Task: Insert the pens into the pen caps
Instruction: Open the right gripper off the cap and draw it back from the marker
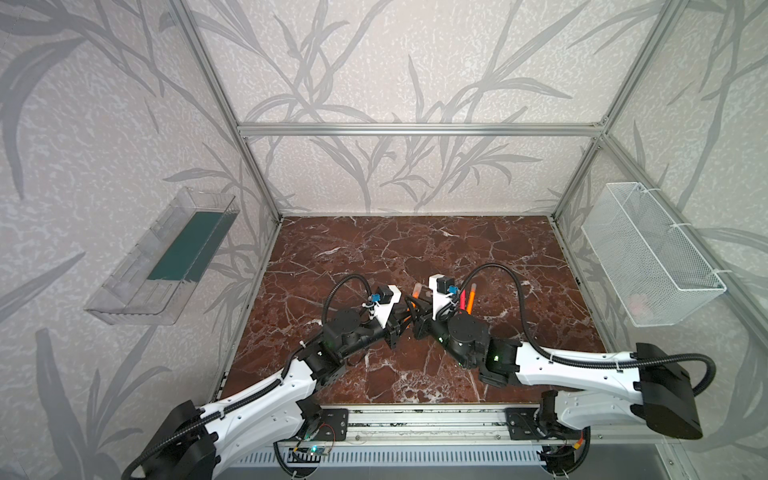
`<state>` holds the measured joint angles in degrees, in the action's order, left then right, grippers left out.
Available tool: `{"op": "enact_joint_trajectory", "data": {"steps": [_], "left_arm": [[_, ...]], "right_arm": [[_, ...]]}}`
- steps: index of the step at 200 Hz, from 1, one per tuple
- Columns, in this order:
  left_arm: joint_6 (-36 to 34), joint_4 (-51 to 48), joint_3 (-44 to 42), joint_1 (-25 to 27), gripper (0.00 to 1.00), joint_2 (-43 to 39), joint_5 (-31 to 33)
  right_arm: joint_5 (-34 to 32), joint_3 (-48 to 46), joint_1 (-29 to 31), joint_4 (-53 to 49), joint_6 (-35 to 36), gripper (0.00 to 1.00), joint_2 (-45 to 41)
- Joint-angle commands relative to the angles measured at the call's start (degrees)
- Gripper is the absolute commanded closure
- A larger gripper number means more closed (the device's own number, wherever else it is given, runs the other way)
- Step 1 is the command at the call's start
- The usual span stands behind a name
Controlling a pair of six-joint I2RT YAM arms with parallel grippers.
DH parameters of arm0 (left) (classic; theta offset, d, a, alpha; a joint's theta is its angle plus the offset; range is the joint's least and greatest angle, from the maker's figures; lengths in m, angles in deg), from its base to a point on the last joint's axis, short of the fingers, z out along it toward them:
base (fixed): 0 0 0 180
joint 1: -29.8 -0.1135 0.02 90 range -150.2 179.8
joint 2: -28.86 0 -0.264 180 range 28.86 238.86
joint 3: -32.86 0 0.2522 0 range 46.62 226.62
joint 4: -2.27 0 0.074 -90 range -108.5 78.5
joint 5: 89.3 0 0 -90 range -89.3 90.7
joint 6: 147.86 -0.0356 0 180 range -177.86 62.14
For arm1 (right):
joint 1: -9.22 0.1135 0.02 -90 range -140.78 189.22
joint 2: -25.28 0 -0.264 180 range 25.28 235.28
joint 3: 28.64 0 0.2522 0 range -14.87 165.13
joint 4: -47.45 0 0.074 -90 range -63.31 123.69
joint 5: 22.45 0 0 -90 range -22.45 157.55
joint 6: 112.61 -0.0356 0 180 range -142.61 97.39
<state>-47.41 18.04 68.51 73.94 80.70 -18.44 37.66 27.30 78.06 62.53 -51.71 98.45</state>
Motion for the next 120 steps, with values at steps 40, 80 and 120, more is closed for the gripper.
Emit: {"op": "enact_joint_trajectory", "data": {"steps": [40,80,120], "left_arm": [[-2.27,0.35,-0.66,0.16,0.70,-0.51,2.54],[-3.20,-1.83,-0.20,0.16,0.51,-0.42,5.82],[-2.60,-2.82,-0.32,-0.02,0.40,-0.76,15.83]], "right_arm": [[1.23,-0.82,-4.25,-0.96,-3.74,1.00,-1.08],[1.28,-1.15,-8.95,-4.81,-4.77,1.00,-1.89],[5.50,-0.91,-16.12,-11.05,-10.14,1.00,0.55]]}}
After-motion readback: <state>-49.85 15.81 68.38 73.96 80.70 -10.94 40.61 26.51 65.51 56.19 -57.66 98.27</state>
